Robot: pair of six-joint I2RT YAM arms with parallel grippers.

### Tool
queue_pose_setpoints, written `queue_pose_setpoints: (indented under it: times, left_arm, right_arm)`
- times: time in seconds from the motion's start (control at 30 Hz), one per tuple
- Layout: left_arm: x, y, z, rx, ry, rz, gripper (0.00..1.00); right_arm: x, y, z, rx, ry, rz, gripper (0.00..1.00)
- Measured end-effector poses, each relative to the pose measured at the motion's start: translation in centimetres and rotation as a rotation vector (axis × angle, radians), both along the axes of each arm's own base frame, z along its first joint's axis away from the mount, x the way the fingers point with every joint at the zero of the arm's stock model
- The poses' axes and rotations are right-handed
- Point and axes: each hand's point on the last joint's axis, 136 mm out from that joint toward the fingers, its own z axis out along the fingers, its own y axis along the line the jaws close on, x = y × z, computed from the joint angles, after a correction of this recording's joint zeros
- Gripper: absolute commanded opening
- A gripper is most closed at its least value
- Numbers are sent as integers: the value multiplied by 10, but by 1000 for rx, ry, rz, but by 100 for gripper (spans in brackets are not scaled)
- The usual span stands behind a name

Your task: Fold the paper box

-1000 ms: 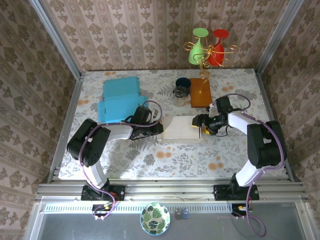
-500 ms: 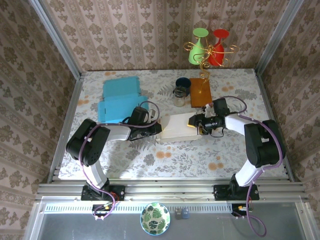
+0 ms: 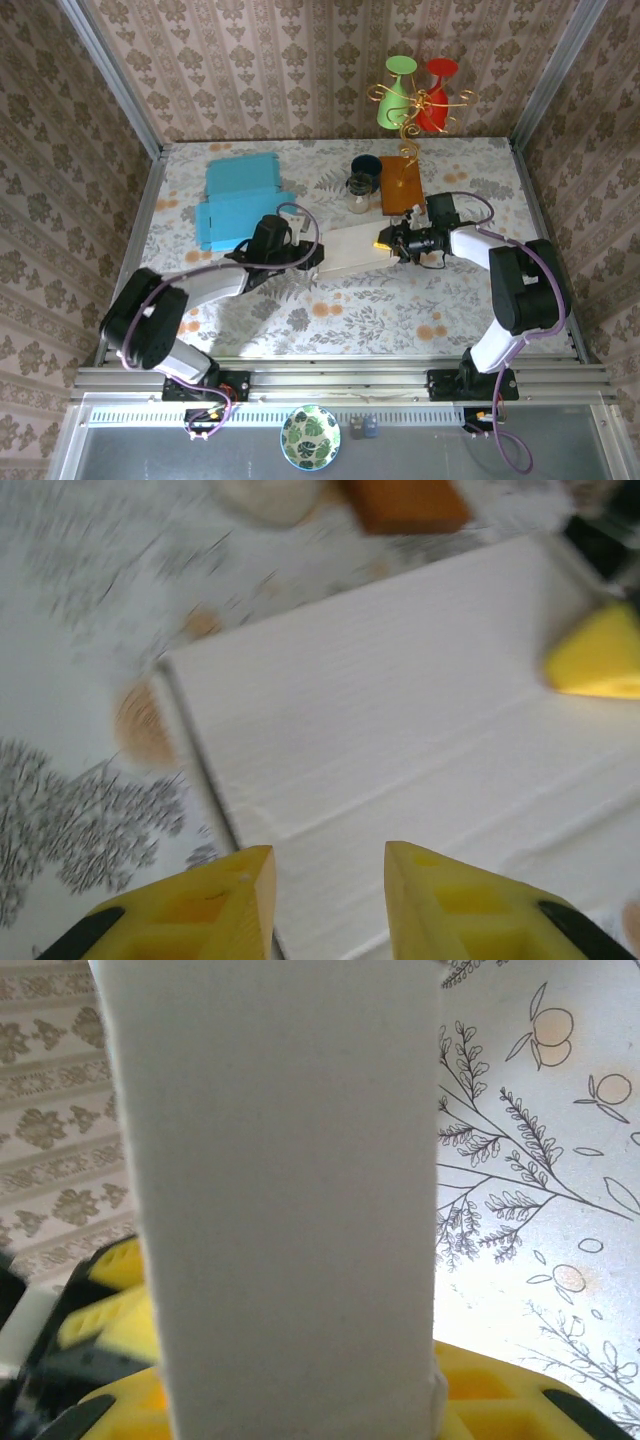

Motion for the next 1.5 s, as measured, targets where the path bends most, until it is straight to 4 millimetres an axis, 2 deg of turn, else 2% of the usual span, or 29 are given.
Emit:
queue_pose_setpoints:
  times: [0.1,0.13,0.2,0.23,0.3,0.43,0.63,0.87,1.1,1.33,1.5]
  left_arm:
    - [-15,-10,25,49,-188,-124,46]
    - [-21,-13,29,74,-236,-165,54]
    - [-33,-18,29,128,-313,-255,60]
    - [-39,-20,28,160,-361,-306,67]
    - [-50,-21,25,205,-441,-377,74]
    - [-63,-14,12,314,-568,-474,77]
    - [-54,-8,9,424,-681,-507,83]
    - [-49,-6,2,488,-717,-530,77]
    - [-45,-13,3,496,-728,-555,54]
    - [-43,-20,2,474,-698,-588,49]
    - [-38,-21,2,443,-665,-598,45]
  right_arm:
    - [1,-2,3,37,55,-40,34]
    - [2,-2,5,49,76,-54,34]
    - [3,-3,8,71,116,-78,34]
    - [4,-3,11,82,139,-90,34]
    - [4,-2,15,103,188,-112,34]
    - [-2,0,20,139,312,-146,32]
    - [-23,3,21,172,503,-164,29]
    - [-39,4,20,199,634,-182,29]
    - [-51,2,14,237,729,-208,31]
    - [-49,-4,8,271,783,-259,37]
    - [-49,-9,-5,275,840,-298,45]
